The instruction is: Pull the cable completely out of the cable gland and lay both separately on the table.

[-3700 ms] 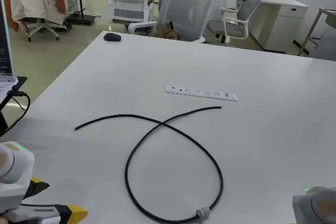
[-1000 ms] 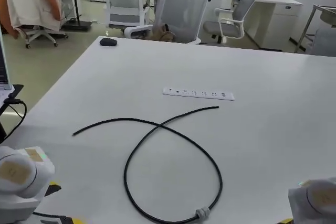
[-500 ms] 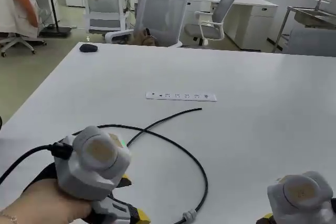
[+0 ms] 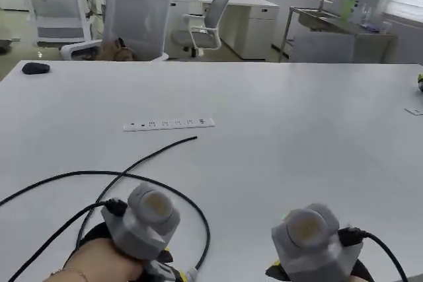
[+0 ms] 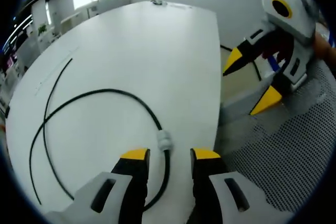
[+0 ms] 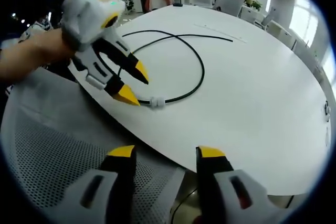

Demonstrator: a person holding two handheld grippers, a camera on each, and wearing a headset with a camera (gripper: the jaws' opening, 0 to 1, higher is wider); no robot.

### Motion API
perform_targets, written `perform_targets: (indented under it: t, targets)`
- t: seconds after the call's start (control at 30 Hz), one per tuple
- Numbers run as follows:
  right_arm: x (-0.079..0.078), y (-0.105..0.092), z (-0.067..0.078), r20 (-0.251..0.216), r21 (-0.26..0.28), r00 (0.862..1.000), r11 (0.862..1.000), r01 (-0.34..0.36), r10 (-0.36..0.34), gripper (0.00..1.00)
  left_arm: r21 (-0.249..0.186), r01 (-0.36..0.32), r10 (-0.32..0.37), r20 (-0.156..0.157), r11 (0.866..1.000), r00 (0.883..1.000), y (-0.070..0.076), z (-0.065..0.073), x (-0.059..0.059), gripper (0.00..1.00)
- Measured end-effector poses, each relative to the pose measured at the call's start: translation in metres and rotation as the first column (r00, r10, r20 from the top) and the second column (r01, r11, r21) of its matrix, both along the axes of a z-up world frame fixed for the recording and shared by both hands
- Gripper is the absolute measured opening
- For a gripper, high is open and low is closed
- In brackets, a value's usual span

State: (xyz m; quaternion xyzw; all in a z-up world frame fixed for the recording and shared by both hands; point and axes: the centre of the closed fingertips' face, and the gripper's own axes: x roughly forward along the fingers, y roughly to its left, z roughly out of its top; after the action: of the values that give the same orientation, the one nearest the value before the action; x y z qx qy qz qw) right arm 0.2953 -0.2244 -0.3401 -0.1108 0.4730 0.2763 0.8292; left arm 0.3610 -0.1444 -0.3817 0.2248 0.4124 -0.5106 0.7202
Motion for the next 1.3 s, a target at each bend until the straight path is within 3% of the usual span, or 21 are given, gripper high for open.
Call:
perform_targets:
  t: [0.07,0.13,0.23,0.3,0.37,0.43,0.53,0.57,0.63,0.77,0.87,0.97,1.03,1.17,1.3]
  targets:
    - [-0.001,0.000,-0.001,-0.005,-0.001,1.000,1.000,-0.005,0.005,0.45,0.019,-0.062,0.063,-0.031,0.998,0.998,0.000,-0.011,0.004,0.32]
    - [-0.002,-0.002,-0.002,-0.007,-0.008,1.000,1.000,-0.004,0.004,0.45,-0.015,-0.083,0.083,-0.040,0.996,0.996,-0.008,-0.015,0.007,0.28]
    - [-0.002,-0.003,-0.002,-0.011,-0.009,1.000,1.000,0.005,-0.005,0.45,0.027,-0.040,0.041,-0.014,0.999,0.999,-0.011,-0.024,0.005,0.24]
    - [-0.003,-0.004,-0.003,-0.013,-0.008,1.000,1.000,0.010,-0.010,0.45,0.034,-0.053,0.053,-0.012,0.998,0.999,-0.014,-0.028,0.006,0.29]
    - [-0.003,-0.004,-0.002,-0.011,0.000,1.000,1.000,0.014,-0.014,0.45,0.052,-0.038,0.039,-0.013,0.998,0.999,-0.015,-0.033,0.004,0.26]
    - [-0.003,-0.004,-0.003,-0.013,-0.003,1.000,1.000,0.018,-0.018,0.45,0.095,-0.014,0.011,0.033,0.995,0.999,-0.010,-0.035,0.007,0.19]
    - [-0.003,-0.006,-0.003,-0.015,-0.009,1.000,1.000,0.021,-0.021,0.45,0.071,-0.034,0.032,0.026,0.997,0.999,-0.010,-0.032,0.008,0.18]
    - [-0.003,-0.006,-0.003,-0.014,-0.007,1.000,1.000,0.022,-0.022,0.45,0.055,-0.039,0.037,0.032,0.998,0.999,-0.010,-0.028,0.009,0.17]
    - [-0.003,-0.005,-0.003,-0.015,-0.004,1.000,1.000,0.022,-0.023,0.45,0.020,-0.042,0.042,0.013,0.999,0.999,-0.010,-0.018,0.009,0.17]
    - [-0.002,-0.004,-0.003,-0.013,-0.009,1.000,1.000,0.015,-0.015,0.45,-0.015,-0.014,0.015,0.020,1.000,1.000,-0.003,0.008,0.013,0.17]
    - [-0.002,-0.003,-0.003,-0.014,0.005,1.000,1.000,0.022,-0.022,0.44,-0.051,0.012,-0.010,0.043,0.999,0.999,0.007,0.035,0.013,0.17]
    - [0.002,-0.003,0.003,0.022,0.013,0.999,1.000,0.026,-0.026,0.42,-0.064,0.028,-0.024,0.062,0.998,0.998,0.019,0.051,0.009,0.17]
    - [0.000,0.003,0.003,0.009,0.036,1.000,0.999,-0.004,0.004,0.41,-0.068,0.054,-0.048,0.088,0.996,0.995,0.029,0.064,0.003,0.17]
    - [-0.002,0.019,0.009,0.017,0.082,0.994,0.991,-0.109,0.107,0.39,-0.097,0.088,-0.081,0.076,0.991,0.994,0.046,0.085,-0.020,0.17]
    - [-0.007,0.032,0.017,0.005,0.061,0.969,0.967,-0.246,0.246,0.34,-0.105,0.136,-0.126,0.095,0.985,0.987,0.061,0.096,-0.040,0.17]
